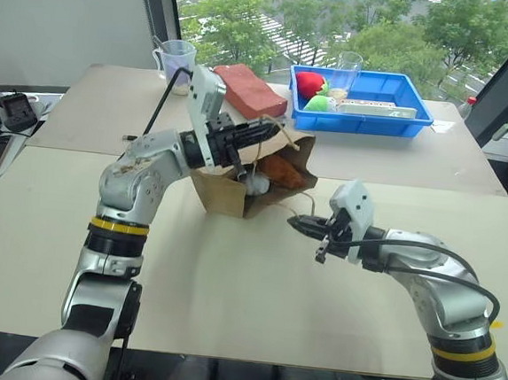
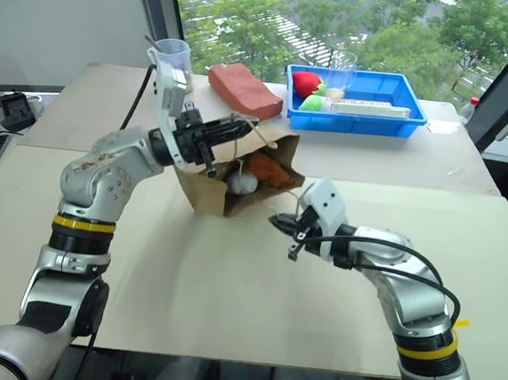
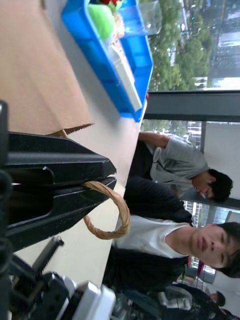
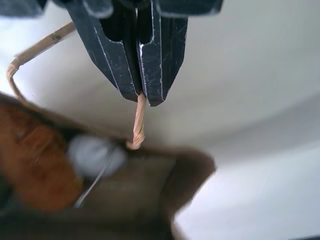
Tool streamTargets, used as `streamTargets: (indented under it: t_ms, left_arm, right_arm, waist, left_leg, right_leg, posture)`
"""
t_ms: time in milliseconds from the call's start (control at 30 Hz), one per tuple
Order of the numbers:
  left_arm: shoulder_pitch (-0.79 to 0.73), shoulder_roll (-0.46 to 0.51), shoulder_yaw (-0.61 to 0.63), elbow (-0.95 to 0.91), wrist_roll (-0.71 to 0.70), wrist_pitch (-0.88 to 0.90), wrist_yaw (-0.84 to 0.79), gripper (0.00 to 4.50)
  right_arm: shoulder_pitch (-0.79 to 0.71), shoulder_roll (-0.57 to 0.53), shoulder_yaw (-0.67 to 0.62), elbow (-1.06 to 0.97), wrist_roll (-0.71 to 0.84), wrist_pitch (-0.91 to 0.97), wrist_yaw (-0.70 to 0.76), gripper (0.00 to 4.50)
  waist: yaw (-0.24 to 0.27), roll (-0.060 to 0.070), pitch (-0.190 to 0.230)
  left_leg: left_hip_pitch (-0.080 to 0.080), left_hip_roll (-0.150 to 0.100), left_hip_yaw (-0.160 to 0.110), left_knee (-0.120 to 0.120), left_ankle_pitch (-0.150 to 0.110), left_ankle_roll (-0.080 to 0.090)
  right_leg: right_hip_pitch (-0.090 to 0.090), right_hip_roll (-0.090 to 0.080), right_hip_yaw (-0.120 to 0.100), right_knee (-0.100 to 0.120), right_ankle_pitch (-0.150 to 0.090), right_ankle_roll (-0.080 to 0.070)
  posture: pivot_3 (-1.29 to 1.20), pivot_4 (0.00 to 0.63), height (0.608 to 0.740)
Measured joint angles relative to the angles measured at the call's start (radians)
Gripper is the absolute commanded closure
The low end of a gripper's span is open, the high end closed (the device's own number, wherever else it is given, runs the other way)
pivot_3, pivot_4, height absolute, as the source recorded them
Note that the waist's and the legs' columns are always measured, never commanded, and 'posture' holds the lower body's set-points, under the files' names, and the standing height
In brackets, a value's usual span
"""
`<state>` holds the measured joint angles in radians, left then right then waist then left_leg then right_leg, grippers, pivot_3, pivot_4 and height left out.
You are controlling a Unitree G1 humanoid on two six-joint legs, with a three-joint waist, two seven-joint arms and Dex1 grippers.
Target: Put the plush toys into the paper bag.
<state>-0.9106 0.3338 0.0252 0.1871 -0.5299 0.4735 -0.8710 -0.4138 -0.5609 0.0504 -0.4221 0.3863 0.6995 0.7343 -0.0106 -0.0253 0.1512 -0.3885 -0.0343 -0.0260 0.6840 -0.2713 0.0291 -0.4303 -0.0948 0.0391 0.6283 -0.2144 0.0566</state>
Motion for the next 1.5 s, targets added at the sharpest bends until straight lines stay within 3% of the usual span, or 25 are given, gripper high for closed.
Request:
streamTargets:
  t_ms: [200,467,733,867,1167,1267,1500]
  left_arm:
    - [-0.167,-0.090,0.019,0.251,0.059,-0.145,0.044,4.50]
    - [-0.234,-0.137,0.039,0.385,0.059,-0.213,0.006,4.50]
    - [-0.124,-0.086,0.023,0.304,0.060,-0.152,-0.054,4.50]
    - [-0.047,-0.045,0.004,0.230,0.066,-0.103,-0.066,4.50]
    - [0.031,-0.011,-0.003,0.078,0.054,-0.013,-0.056,4.50]
    - [0.063,-0.002,-0.001,0.012,0.028,0.029,-0.055,3.68]
    - [0.146,0.073,0.005,-0.144,-0.021,0.114,-0.053,0.59]
  right_arm:
    - [-0.112,0.073,-0.010,-0.010,-0.082,-0.203,-0.089,4.45]
    - [-0.128,0.074,0.000,-0.012,-0.188,-0.365,-0.127,4.45]
    - [-0.121,0.090,0.071,-0.054,-0.180,-0.366,-0.103,4.45]
    - [-0.125,0.140,0.108,0.018,-0.180,-0.352,-0.106,4.45]
    - [-0.167,0.128,0.129,0.131,-0.208,-0.324,-0.100,4.45]
    - [-0.169,0.111,0.122,0.146,-0.209,-0.325,-0.096,4.50]
    - [-0.167,0.032,0.081,0.123,-0.160,-0.296,-0.017,2.17]
  waist:
    - [0.001,0.000,0.000]
    - [-0.003,0.000,0.000]
    - [-0.011,0.000,0.000]
    - [-0.007,0.000,0.000]
    - [-0.004,0.000,0.000]
    - [-0.004,0.000,0.000]
    - [-0.004,0.000,0.000]
  left_leg:
    - [-0.001,0.000,0.000,0.000,0.000,0.000]
    - [-0.002,0.000,0.001,0.000,0.000,0.000]
    - [-0.001,0.001,0.001,0.000,0.000,0.001]
    - [-0.001,0.001,0.000,0.000,0.000,0.000]
    - [-0.001,0.001,0.000,0.000,0.000,0.000]
    - [-0.001,0.001,0.000,0.000,0.000,0.000]
    - [-0.001,0.001,0.000,0.000,0.000,0.000]
  right_leg:
    - [0.000,0.000,-0.001,0.000,0.000,0.000]
    - [-0.001,0.000,-0.001,0.002,0.000,0.000]
    - [-0.001,0.001,0.000,0.003,0.000,0.000]
    - [-0.001,0.001,0.000,0.003,0.000,0.000]
    - [-0.001,0.001,0.000,0.003,0.000,0.000]
    - [-0.001,0.001,0.000,0.003,0.000,0.000]
    - [-0.001,0.001,0.000,0.003,0.000,0.000]
  posture:
    - [0.00,0.150,0.740]
    - [0.00,0.150,0.740]
    - [0.00,0.150,0.740]
    - [0.00,0.150,0.740]
    - [0.00,0.150,0.740]
    - [0.00,0.150,0.740]
    - [0.00,0.150,0.740]
